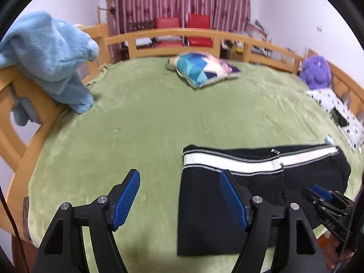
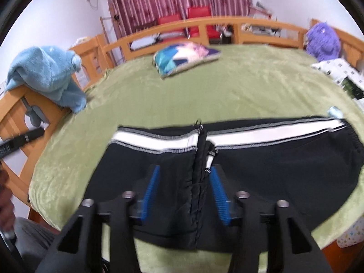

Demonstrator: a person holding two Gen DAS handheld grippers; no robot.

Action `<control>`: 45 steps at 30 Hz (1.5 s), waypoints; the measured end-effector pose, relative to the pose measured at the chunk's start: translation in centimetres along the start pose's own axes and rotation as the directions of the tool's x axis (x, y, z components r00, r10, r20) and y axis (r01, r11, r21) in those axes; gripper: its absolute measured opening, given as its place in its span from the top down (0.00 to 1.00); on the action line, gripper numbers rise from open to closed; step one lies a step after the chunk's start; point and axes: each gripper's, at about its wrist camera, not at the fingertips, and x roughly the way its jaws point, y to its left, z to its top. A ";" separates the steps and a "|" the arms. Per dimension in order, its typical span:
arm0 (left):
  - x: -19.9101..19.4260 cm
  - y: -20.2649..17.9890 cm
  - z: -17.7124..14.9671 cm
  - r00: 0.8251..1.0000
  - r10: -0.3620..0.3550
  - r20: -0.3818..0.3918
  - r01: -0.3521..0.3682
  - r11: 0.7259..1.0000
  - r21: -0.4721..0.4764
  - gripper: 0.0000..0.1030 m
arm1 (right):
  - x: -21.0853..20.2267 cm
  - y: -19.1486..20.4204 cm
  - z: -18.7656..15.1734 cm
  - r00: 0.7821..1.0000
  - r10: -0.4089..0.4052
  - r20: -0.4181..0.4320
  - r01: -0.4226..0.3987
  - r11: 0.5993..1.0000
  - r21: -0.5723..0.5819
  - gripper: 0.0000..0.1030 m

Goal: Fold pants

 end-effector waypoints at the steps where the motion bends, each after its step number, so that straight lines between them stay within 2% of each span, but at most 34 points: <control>1: 0.9 0.2 0.0 1.000 -0.006 -0.017 0.006 1.000 -0.004 0.32 | 1.8 -0.2 -0.4 0.999 0.028 -0.032 -0.027 1.000 0.008 0.67; 3: 2.9 0.7 -0.6 0.998 -0.036 -0.052 0.034 0.999 -0.033 0.31 | 4.3 0.0 -1.1 0.995 0.058 -0.085 -0.056 0.998 0.016 0.67; 8: 6.3 0.9 -1.7 0.981 -0.124 -0.147 0.116 0.991 -0.066 0.32 | 8.9 -0.2 -1.8 0.985 0.041 -0.169 -0.038 0.999 0.021 0.67; 12: 6.7 -0.1 -2.1 0.976 -0.158 -0.150 0.151 0.987 -0.052 0.31 | 10.0 -0.7 -1.9 0.988 0.062 -0.141 -0.055 0.997 0.055 0.71; 14: 6.7 -0.4 -1.8 0.977 -0.161 -0.142 0.156 0.986 -0.052 0.31 | 10.6 -0.6 -2.0 0.990 0.032 -0.140 -0.027 0.999 0.041 0.78; 16: 6.8 -0.3 -1.9 0.973 -0.179 -0.146 0.170 0.983 -0.067 0.31 | 10.4 -0.8 -1.7 0.992 0.035 -0.124 -0.028 0.998 0.059 0.88; 19: 7.0 0.0 -2.3 0.965 -0.206 -0.162 0.192 0.976 -0.098 0.31 | 9.4 -1.5 -1.6 0.990 0.103 -0.096 -0.094 0.990 0.102 0.92; 22: 6.8 0.4 -2.5 0.967 -0.201 -0.160 0.187 0.978 -0.098 0.31 | 7.6 -2.4 -1.5 0.984 0.167 -0.063 -0.157 0.978 0.134 0.95; 26: 6.6 1.3 -2.9 0.967 -0.197 -0.161 0.181 0.977 -0.111 0.31 | 4.6 -3.5 -2.2 0.979 0.202 -0.011 -0.197 0.966 0.170 0.95; 27: 6.6 1.5 -3.0 0.966 -0.199 -0.163 0.181 0.977 -0.114 0.31 | 4.4 -3.5 -2.5 0.980 0.198 -0.018 -0.192 0.965 0.177 0.95; 30: 6.5 2.1 -3.2 0.966 -0.194 -0.170 0.175 0.977 -0.122 0.31 | 6.7 -2.5 -3.5 0.980 0.128 -0.150 -0.107 0.984 0.141 0.95; 31: 6.4 2.2 -3.2 0.966 -0.192 -0.171 0.173 0.977 -0.124 0.31 | 7.1 -2.3 -3.8 0.980 0.113 -0.165 -0.091 0.987 0.132 0.95; 33: 6.3 2.5 -3.3 0.967 -0.189 -0.170 0.168 0.977 -0.128 0.31 | 6.9 -2.1 -3.8 0.985 0.097 -0.141 -0.077 0.987 0.139 0.94; 35: 6.0 2.9 -3.3 0.967 -0.194 -0.164 0.171 0.975 -0.142 0.31 | 5.9 -2.1 -3.3 0.993 0.074 -0.095 -0.060 0.988 0.139 0.81; 36: 6.0 3.1 -3.4 0.968 -0.193 -0.163 0.170 0.974 -0.147 0.31 | 5.6 -2.3 -3.0 0.995 0.057 -0.078 -0.045 0.989 0.141 0.61; 37: 6.1 3.1 -3.4 0.968 -0.190 -0.165 0.166 0.975 -0.150 0.31 | 5.6 -2.5 -2.6 0.997 0.041 -0.063 -0.032 0.988 0.149 0.47; 39: 6.5 3.3 -3.6 0.966 -0.188 -0.175 0.161 0.974 -0.157 0.31 | 6.8 -3.0 -1.6 0.996 0.036 -0.078 -0.022 0.986 0.168 0.46; 41: 7.0 3.3 -3.8 0.963 -0.191 -0.189 0.161 0.973 -0.167 0.31 | 9.5 -3.6 -0.7 0.987 0.052 -0.149 -0.023 0.981 0.191 0.46; 43: 7.4 3.3 -4.0 0.959 -0.197 -0.201 0.163 0.971 -0.173 0.31 | 11.8 -3.9 -0.8 0.983 0.051 -0.178 -0.010 0.975 0.222 0.50; 44: 7.4 3.2 -4.0 0.958 -0.202 -0.202 0.169 0.971 -0.171 0.31 | 11.9 -3.6 -0.8 0.987 0.032 -0.159 0.003 0.978 0.211 0.54; 45: 7.4 3.0 -4.1 0.959 -0.203 -0.200 0.171 0.971 -0.166 0.31 | 11.8 -2.9 -0.6 0.989 0.033 -0.144 -0.007 0.984 0.179 0.75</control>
